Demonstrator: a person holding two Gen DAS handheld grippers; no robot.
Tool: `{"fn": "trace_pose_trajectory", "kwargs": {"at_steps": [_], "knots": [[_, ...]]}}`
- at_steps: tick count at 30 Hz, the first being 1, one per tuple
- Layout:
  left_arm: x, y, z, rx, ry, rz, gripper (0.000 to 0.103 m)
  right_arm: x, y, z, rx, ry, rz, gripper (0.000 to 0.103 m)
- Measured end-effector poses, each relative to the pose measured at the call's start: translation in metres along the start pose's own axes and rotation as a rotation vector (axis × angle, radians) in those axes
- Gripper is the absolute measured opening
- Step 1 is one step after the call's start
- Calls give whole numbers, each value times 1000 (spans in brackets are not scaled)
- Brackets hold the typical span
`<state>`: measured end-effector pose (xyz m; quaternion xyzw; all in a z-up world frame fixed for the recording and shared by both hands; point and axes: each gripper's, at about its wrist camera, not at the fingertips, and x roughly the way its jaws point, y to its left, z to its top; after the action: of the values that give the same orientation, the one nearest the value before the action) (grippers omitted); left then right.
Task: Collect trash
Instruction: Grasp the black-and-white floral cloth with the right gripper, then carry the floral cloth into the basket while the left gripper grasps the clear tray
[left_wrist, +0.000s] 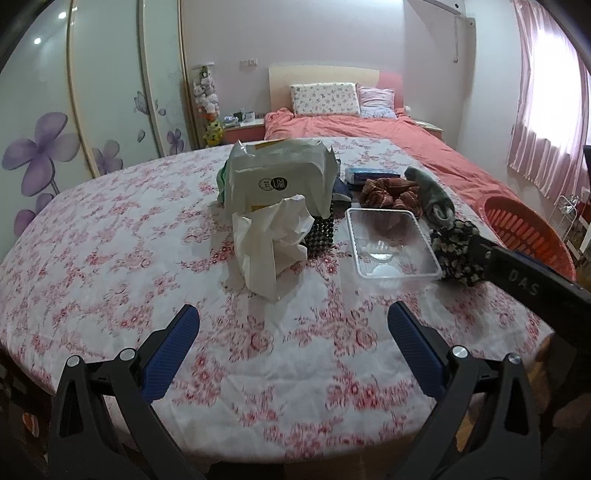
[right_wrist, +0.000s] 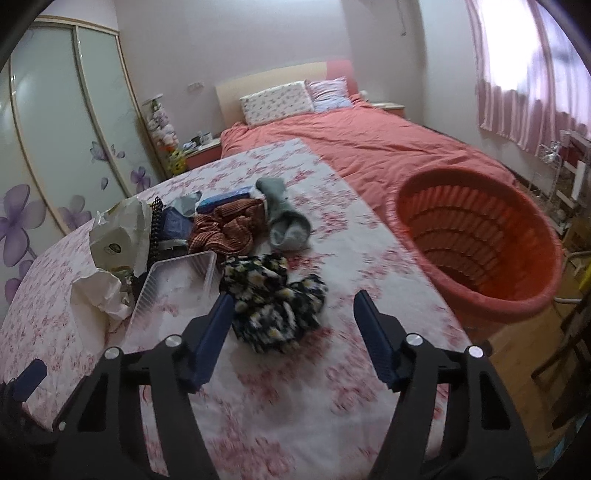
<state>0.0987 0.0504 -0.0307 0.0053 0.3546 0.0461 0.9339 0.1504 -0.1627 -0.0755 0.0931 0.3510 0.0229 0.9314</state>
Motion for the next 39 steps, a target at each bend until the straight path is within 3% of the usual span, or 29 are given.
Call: {"fn": "trace_pose_trajectory", "kwargs": {"at_steps": [3, 6, 9, 16, 27, 35, 39], "knots": [[9, 0, 5, -13, 20, -21, 101, 18, 1, 0, -21, 53, 4, 57], [16, -3, 9, -11, 33, -42, 101, 35, 1, -4, -37, 116, 31, 31], [22, -8, 13, -7, 48, -69, 101, 30, -2, -6, -38, 90, 56, 15], [38, -37, 22, 34, 75, -79, 101, 4, -36, 5, 33, 15, -7, 14], [35, -60, 25, 32, 78, -125, 101, 0, -64, 0, 69, 31, -45, 14], [52, -77, 35, 76, 87, -82, 101, 2, -74, -3, 96, 39, -53, 14], [56, -63, 34, 99, 74, -84, 101, 0, -77, -3, 103, 36, -53, 14]]}}
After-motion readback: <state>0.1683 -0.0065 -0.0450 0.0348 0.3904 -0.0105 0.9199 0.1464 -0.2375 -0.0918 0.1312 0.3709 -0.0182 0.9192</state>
